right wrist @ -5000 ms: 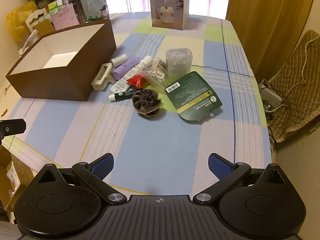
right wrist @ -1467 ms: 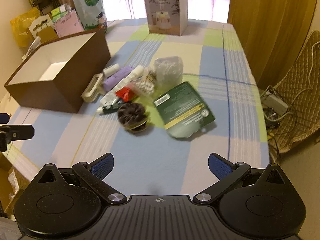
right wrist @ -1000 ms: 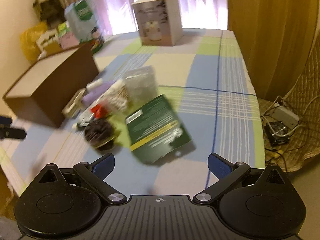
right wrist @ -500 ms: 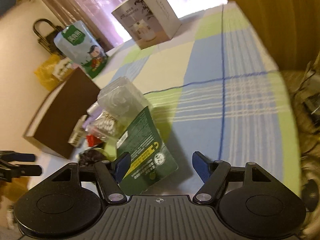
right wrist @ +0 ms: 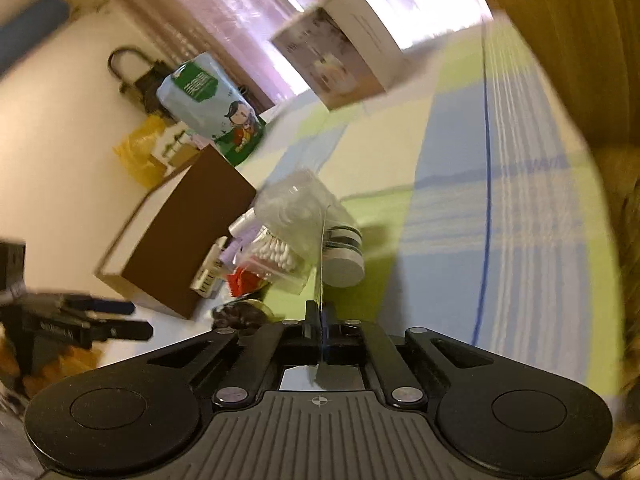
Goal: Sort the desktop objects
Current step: 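Grasp the green carded ointment jar with the right tool while the left tool approaches the brown scrunchie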
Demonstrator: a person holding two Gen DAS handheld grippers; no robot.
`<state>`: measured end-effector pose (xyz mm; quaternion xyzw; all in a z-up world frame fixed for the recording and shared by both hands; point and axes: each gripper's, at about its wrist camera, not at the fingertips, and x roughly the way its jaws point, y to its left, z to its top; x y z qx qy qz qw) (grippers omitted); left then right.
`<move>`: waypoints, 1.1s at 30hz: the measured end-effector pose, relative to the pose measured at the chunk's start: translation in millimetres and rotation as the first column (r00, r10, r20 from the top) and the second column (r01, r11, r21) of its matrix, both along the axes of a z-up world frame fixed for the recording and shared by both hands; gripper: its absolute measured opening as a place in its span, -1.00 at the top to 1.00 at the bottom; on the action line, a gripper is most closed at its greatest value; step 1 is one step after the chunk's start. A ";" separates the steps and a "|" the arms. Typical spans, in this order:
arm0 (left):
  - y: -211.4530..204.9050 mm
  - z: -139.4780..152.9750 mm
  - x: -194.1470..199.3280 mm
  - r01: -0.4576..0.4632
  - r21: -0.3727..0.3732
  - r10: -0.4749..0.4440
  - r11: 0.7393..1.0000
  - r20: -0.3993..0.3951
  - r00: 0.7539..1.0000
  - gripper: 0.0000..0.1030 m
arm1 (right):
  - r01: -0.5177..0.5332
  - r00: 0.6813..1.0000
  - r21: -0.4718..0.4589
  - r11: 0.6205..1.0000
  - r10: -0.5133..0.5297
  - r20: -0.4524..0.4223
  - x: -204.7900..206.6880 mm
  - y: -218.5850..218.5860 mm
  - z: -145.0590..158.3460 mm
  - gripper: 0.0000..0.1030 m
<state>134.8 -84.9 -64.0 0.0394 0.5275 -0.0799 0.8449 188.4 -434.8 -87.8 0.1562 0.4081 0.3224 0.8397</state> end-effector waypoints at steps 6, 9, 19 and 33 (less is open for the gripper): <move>-4.6 -2.4 -0.3 0.027 -0.011 -0.027 1.000 0.000 1.000 -0.93 | -0.131 0.932 -0.546 0.827 0.290 0.216 -50.1 48.2 41.8 0.96; -8.2 -4.3 -0.6 0.042 -0.020 -0.042 0.999 -0.002 0.999 -0.93 | -0.191 0.903 -0.654 0.732 0.392 0.175 -73.3 65.2 39.1 0.95; -16.2 -14.7 -4.9 0.100 -0.041 -0.101 0.994 -0.018 0.995 -0.91 | -0.128 0.974 -0.587 0.800 0.213 0.078 -100.9 53.4 15.1 -0.57; -17.4 -18.6 -7.4 0.114 -0.042 -0.115 0.993 -0.030 0.993 -0.87 | -0.159 0.948 -0.557 0.815 0.283 0.143 -56.9 80.3 -4.9 -0.05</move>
